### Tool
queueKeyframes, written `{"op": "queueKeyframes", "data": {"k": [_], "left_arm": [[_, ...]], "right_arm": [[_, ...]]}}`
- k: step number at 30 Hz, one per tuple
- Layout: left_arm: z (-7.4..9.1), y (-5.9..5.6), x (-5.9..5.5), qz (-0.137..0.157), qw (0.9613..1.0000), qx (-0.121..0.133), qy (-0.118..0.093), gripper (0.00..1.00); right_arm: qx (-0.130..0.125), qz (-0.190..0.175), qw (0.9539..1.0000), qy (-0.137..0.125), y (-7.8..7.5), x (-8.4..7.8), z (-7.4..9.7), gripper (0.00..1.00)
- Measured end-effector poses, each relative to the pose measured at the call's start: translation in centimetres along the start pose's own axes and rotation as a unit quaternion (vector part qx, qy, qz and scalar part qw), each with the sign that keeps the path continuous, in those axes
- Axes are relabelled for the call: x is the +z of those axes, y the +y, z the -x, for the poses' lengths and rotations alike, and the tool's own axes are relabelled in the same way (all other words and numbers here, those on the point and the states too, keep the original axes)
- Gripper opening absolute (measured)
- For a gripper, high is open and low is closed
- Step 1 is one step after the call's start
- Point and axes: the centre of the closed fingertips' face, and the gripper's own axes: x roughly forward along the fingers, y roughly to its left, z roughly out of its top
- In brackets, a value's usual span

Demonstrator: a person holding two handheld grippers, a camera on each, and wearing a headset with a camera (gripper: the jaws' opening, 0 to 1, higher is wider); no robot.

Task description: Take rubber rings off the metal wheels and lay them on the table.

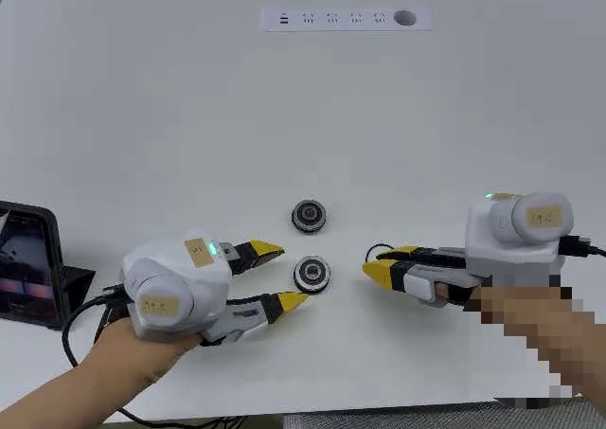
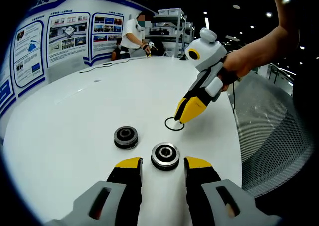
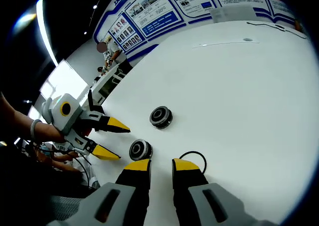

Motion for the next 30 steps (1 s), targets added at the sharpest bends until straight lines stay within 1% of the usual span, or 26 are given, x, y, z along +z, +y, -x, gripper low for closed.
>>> {"op": "queueKeyframes", "data": {"k": [4,10,18,26,30], "left_arm": [[-0.4,-0.2,0.2,-0.002,1.0000,-0.006,0.002,0.28],[-0.9,-0.5,0.5,-0.005,0.9999,-0.013,0.006,0.24],[-1.6,-0.6,0.5,-0.018,0.9995,-0.021,0.014,0.20],[-2.3,-0.6,0.4,-0.033,0.9988,-0.026,0.026,0.16],[-2.5,-0.6,0.2,-0.037,0.9984,-0.028,0.031,0.16]], "right_arm": [[0.012,-0.008,0.9999,-0.001,0.6,0.1,-0.5,0.18],[0.024,-0.011,0.9996,0.004,1.4,0.2,-1.3,0.19],[0.037,-0.018,0.9991,0.007,2.1,0.1,-2.0,0.19],[0.047,-0.033,0.9983,0.006,2.4,0.2,-2.5,0.19],[0.046,-0.037,0.9983,0.004,2.3,0.3,-2.6,0.19]]}}
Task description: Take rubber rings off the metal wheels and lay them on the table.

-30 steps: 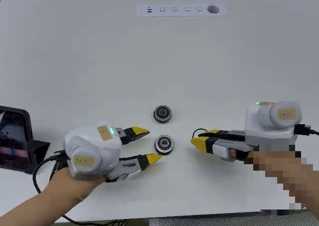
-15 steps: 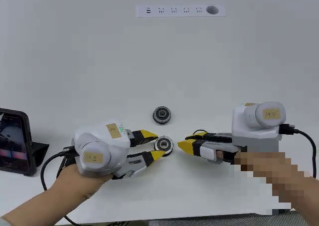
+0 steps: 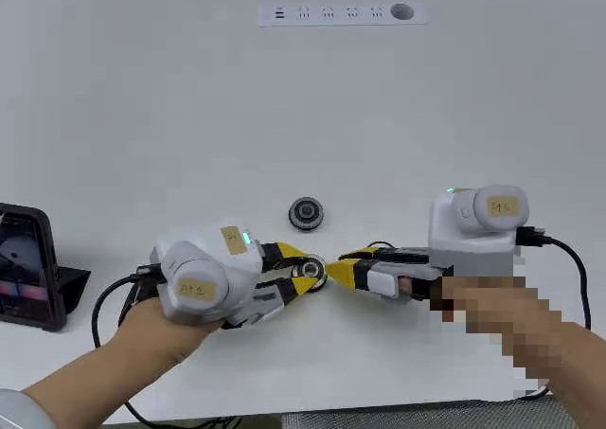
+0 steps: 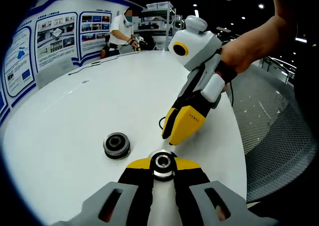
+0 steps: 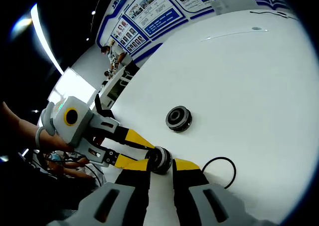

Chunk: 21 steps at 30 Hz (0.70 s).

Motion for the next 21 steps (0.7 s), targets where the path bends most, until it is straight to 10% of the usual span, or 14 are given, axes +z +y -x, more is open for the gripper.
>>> {"op": "queueKeyframes", "data": {"k": [21], "left_arm": [[-0.1,0.1,-0.2,-0.010,0.9999,-0.006,0.011,0.13]], "right_arm": [[0.024,-0.049,0.9977,0.039,0.0,-0.3,-1.7,0.22]]}}
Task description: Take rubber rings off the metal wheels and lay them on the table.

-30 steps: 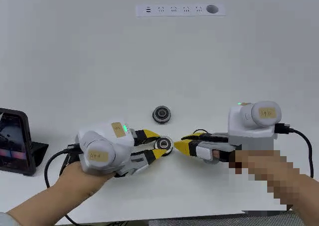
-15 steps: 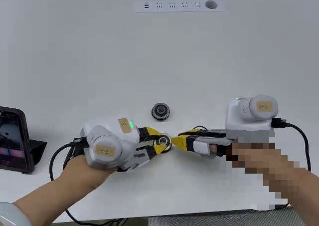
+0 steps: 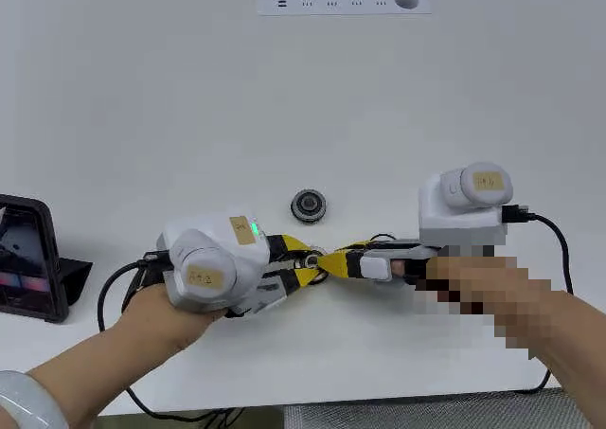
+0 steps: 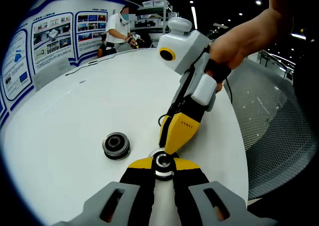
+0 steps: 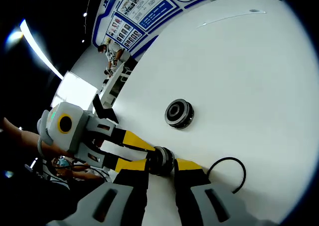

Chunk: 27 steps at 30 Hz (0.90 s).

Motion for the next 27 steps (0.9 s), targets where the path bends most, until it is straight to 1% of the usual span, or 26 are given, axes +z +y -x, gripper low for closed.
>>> {"op": "queueKeyframes", "data": {"k": [5,10,18,22,24,25,27], "left_arm": [[0.00,0.02,0.00,0.000,1.0000,0.001,-0.001,0.13],[0.00,0.03,0.00,0.001,1.0000,0.001,-0.001,0.13],[-0.01,0.01,-0.02,0.002,1.0000,0.002,-0.003,0.13],[-0.01,0.02,-0.02,0.003,1.0000,0.002,-0.003,0.13],[0.00,0.03,-0.02,0.003,1.0000,0.002,-0.003,0.13],[0.00,0.03,-0.02,0.004,1.0000,0.002,-0.003,0.13],[0.00,0.02,-0.02,0.004,1.0000,0.003,-0.003,0.13]], "right_arm": [[0.007,-0.008,0.9998,0.017,0.02,-0.05,-0.40,0.23],[0.006,-0.005,0.9995,0.032,-0.05,-0.20,-0.77,0.23],[0.017,-0.012,0.9990,0.040,0.16,-0.28,-0.88,0.24],[0.020,-0.009,0.9986,0.048,0.22,-0.59,-0.58,0.25],[0.022,-0.012,0.9986,0.047,0.30,-0.62,-0.42,0.24],[0.029,-0.014,0.9983,0.048,0.54,-0.66,-0.30,0.23],[0.030,-0.013,0.9984,0.047,0.62,-0.70,-0.21,0.22]]}}
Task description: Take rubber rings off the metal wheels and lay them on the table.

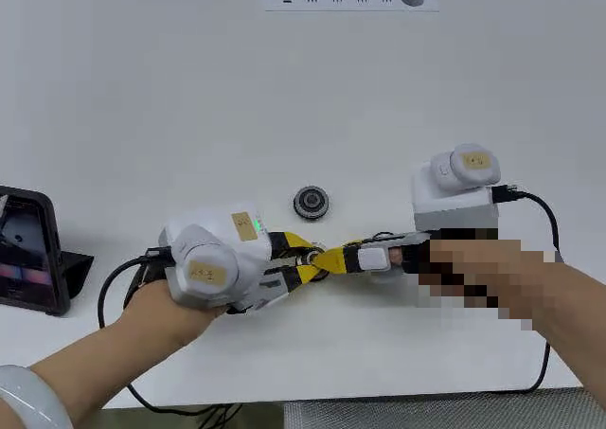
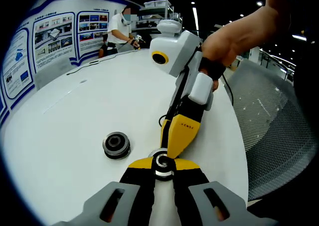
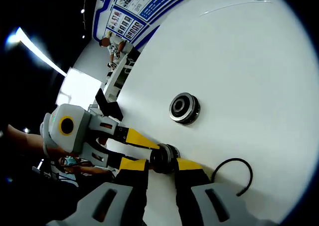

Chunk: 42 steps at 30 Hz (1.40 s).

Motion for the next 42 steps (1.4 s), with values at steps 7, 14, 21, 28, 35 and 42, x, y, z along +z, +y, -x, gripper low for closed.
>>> {"op": "queueKeyframes", "data": {"k": [7,14,21,28,35,42], "left_arm": [[0.0,0.0,0.0,0.001,1.0000,0.000,0.000,0.13],[0.0,0.0,0.0,0.003,1.0000,0.001,-0.001,0.13],[0.0,0.0,0.0,0.004,1.0000,0.001,-0.001,0.13],[0.0,0.0,0.0,0.005,1.0000,0.001,-0.001,0.13],[0.0,0.0,0.0,0.005,1.0000,0.001,-0.001,0.13],[0.0,0.0,0.0,0.006,1.0000,0.001,-0.002,0.13]], "right_arm": [[0.003,0.000,1.0000,-0.002,0.2,-0.2,0.4,0.22],[0.002,-0.003,1.0000,-0.008,0.2,-0.2,0.9,0.16],[-0.010,-0.005,0.9999,-0.007,-0.4,-0.3,0.7,0.09],[-0.019,-0.004,0.9998,-0.010,-0.7,-0.2,0.8,0.02],[-0.022,0.009,0.9997,-0.010,-0.6,-0.1,0.7,0.02],[-0.022,0.016,0.9995,-0.015,-0.2,0.0,0.7,0.02]]}}
